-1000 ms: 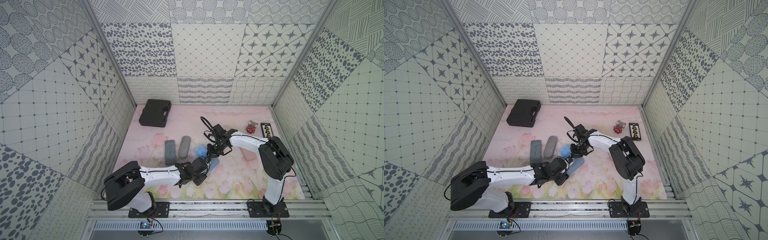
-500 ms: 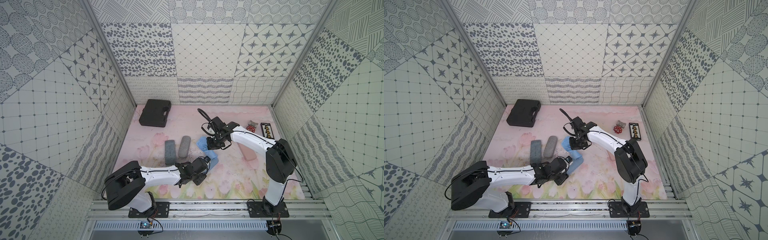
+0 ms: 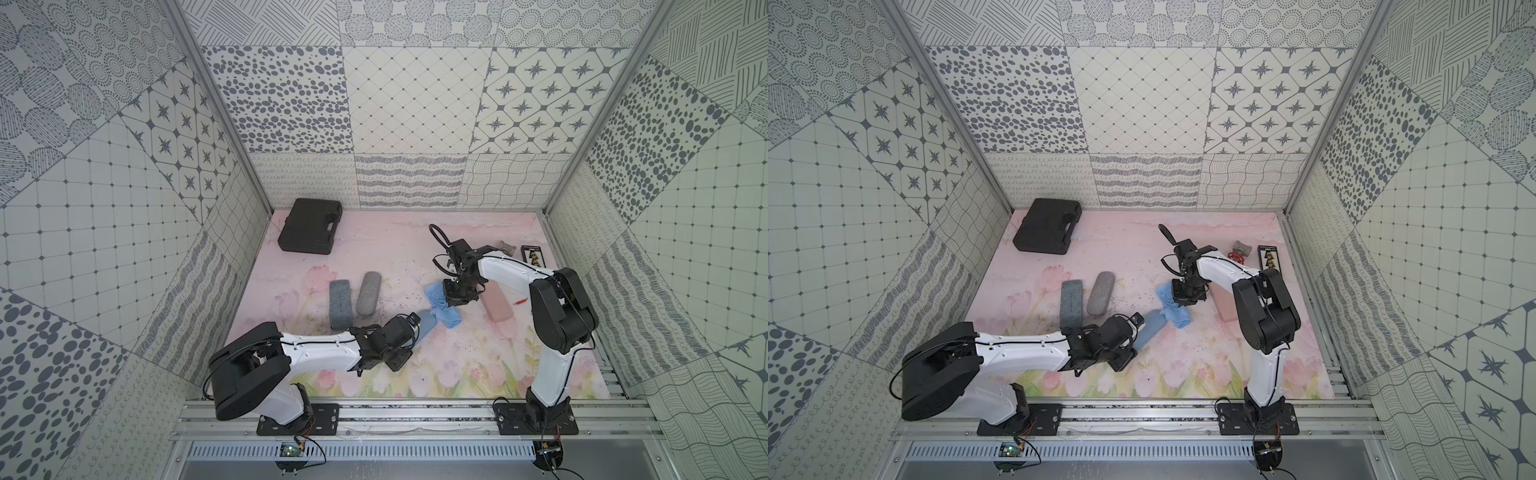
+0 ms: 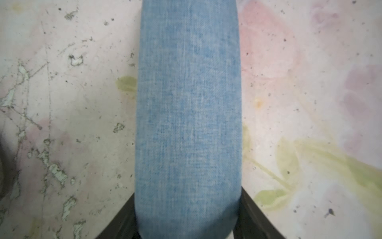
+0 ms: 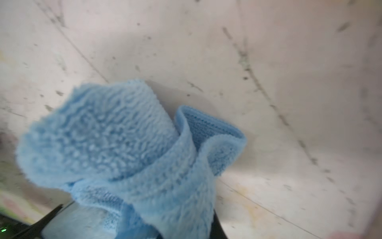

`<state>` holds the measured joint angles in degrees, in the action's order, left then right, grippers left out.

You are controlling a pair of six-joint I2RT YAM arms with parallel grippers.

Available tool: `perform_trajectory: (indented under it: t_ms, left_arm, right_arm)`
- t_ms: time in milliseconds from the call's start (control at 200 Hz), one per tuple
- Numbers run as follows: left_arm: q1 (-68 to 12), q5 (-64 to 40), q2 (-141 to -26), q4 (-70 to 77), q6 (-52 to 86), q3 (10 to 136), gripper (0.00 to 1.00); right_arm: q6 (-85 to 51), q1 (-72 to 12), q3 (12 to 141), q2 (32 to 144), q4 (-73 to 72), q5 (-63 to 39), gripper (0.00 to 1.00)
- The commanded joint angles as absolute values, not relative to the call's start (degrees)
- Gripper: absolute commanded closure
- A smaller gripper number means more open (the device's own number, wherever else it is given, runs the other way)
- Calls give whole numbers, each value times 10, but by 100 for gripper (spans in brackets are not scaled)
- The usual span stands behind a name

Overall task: Wipe the eyeglass case
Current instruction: Wipe the dirt from the eyeglass case.

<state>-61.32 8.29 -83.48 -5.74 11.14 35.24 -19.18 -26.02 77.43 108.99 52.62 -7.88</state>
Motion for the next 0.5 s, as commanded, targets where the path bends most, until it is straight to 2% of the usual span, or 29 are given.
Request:
perform_trajectory:
  t_ms: [0,120,215,495]
  left_arm:
    - [-612,85,-845,-50,117,355,91]
    - [-612,64,-856,-49,128,364,90]
    - [-608,58,-869,-66,152,380,90]
    - [-605,59,-909,-167,237,436,92]
  right_arm:
    - [-123,-282,833,1093,550,0,100]
    - [-76,-322,887,1147,587,-36,100]
    - [-60,-354,862,1152,594,-62,100]
    - [-107,-338,680,1023,564,-142,100]
